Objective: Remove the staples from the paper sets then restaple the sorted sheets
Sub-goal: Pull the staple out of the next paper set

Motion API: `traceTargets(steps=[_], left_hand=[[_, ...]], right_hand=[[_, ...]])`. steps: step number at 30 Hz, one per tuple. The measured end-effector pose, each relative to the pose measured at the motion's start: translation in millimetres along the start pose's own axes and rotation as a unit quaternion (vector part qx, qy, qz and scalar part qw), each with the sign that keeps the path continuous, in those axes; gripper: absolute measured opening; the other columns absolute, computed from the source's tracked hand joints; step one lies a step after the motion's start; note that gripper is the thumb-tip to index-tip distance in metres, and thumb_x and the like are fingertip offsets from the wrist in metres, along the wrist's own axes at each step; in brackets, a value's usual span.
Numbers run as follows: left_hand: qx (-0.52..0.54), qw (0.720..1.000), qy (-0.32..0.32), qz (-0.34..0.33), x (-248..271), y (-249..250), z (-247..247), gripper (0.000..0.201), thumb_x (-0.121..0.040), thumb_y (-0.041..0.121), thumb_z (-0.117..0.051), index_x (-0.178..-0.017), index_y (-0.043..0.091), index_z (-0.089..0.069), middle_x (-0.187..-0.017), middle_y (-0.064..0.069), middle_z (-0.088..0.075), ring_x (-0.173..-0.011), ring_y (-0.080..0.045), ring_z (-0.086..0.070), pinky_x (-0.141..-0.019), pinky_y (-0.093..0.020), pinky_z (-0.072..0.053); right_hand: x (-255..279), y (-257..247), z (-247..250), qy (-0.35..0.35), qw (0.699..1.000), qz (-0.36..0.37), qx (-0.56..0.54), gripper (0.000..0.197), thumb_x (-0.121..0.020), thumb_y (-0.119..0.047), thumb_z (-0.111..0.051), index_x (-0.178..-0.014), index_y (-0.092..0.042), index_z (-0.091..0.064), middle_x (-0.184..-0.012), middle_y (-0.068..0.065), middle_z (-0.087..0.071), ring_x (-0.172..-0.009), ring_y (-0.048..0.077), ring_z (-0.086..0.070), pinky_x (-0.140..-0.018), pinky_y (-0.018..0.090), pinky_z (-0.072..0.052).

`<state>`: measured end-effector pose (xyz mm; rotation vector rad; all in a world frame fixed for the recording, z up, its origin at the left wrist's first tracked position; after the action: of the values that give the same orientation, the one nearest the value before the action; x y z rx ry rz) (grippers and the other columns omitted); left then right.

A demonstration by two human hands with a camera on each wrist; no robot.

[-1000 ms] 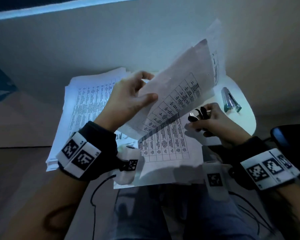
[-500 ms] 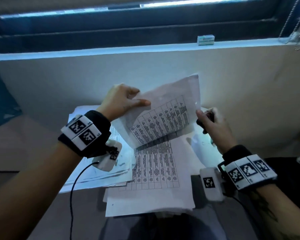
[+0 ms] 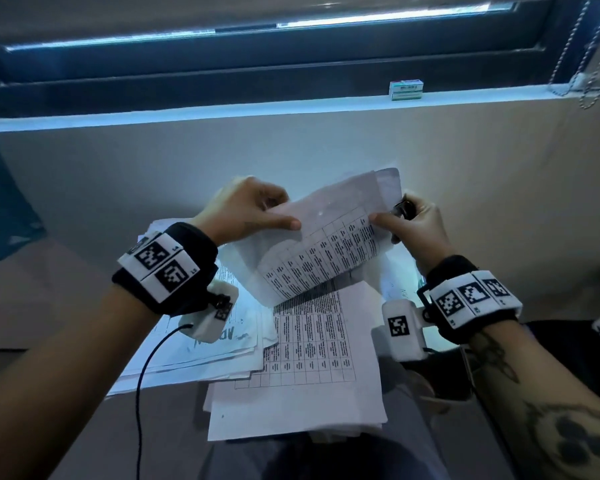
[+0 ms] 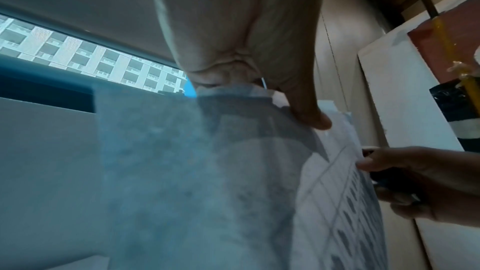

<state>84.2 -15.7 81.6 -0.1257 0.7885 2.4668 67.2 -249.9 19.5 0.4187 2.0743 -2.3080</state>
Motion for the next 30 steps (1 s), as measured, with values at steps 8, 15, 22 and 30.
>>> traceTargets(steps=[8, 15, 22, 30], left_hand=[[0.346, 0.926, 0.028, 0.145, 55, -63, -37, 0.107, -0.040, 0.073, -0.075, -0.127, 0.021, -0.042, -0.123, 0.003, -0.060, -0.109, -0.009, -0.058, -0.087, -0.029, -0.046], [0.363, 0.895, 0.224, 0.134, 34, -21, -61, 0.041, -0.092, 0.020, -0.053, -0.124, 0.017, -0.028, -0.114, -0.003, -0.055, -0.093, -0.009, -0.062, -0.079, -0.024, -0.054], [0.406, 0.877, 0.220, 0.131, 27, -31, -24, 0.034, -0.082, 0.001, -0.063, -0.106, 0.012, -0.042, -0.099, -0.009, -0.067, -0.083, -0.014, -0.069, -0.082, -0.036, -0.055], [0.380, 0.880, 0.282, 0.048, 7, -28, 101, 0.037, -0.079, 0.002, -0.065, -0.098, 0.020, -0.038, -0.099, -0.004, -0.061, -0.077, -0.007, -0.064, -0.075, -0.029, -0.055]], right_hand=[[-6, -2, 22, 0.090, 0.994, 0.007, -0.056, 0.023, -0.076, -0.008, -0.071, -0.070, -0.016, -0.049, -0.068, 0.002, -0.050, -0.059, 0.014, -0.048, -0.046, 0.018, -0.041], [-2, -20, 14, 0.038, 0.999, 0.018, 0.004, 0.017, -0.079, -0.013, -0.071, -0.091, -0.013, -0.058, -0.074, 0.000, -0.058, -0.047, 0.001, -0.052, -0.044, 0.012, -0.039], [3, -35, 16, 0.004, 1.000, 0.007, -0.005, 0.016, -0.083, -0.015, -0.066, -0.082, -0.021, -0.052, -0.070, -0.004, -0.058, -0.042, 0.000, -0.052, -0.037, 0.011, -0.032], [0, -94, -34, -0.058, 0.989, 0.126, 0.060, 0.019, -0.081, -0.015, -0.070, -0.092, -0.016, -0.054, -0.074, -0.001, -0.057, -0.053, 0.002, -0.054, -0.045, 0.015, -0.042]])
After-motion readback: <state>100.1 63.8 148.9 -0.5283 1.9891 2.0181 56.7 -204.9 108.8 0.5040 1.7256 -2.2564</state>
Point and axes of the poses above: each hand's wrist, its own x-axis away from the middle knuckle, its own z-axis out of the back of the hand, y = z × x, the point moved 7 cm from there along -x, towards the middle knuckle
